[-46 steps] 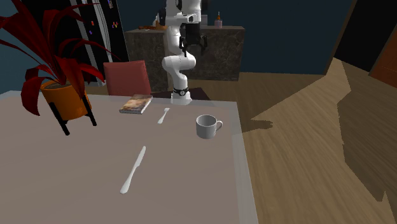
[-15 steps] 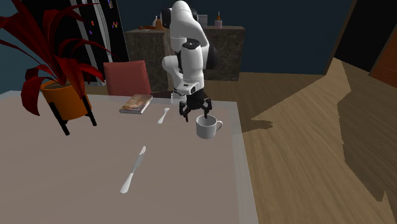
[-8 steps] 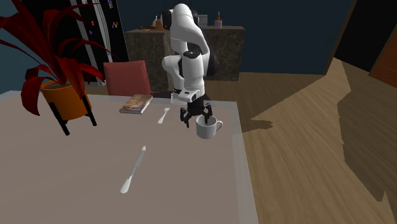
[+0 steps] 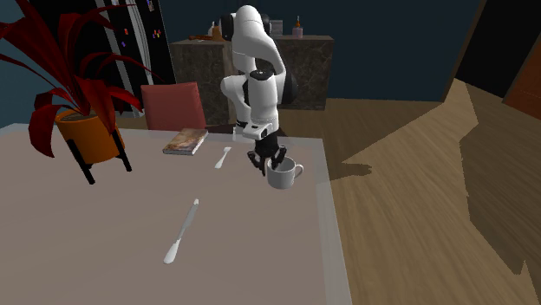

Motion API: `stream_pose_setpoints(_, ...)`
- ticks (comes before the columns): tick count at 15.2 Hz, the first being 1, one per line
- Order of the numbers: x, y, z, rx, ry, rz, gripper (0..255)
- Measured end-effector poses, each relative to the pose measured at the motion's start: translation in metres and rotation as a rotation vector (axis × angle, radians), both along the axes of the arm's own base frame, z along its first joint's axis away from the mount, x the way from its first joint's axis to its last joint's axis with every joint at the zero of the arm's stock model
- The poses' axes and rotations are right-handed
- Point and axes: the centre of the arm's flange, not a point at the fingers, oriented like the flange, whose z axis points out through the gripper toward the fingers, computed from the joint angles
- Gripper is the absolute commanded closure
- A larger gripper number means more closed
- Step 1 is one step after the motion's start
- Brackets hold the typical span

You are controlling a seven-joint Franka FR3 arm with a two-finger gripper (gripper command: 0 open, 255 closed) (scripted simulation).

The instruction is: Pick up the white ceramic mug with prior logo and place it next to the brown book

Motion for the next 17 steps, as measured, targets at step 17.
stream_pose_setpoints(17,0.000,0.000,0.043,0.000,0.000,0.000,255)
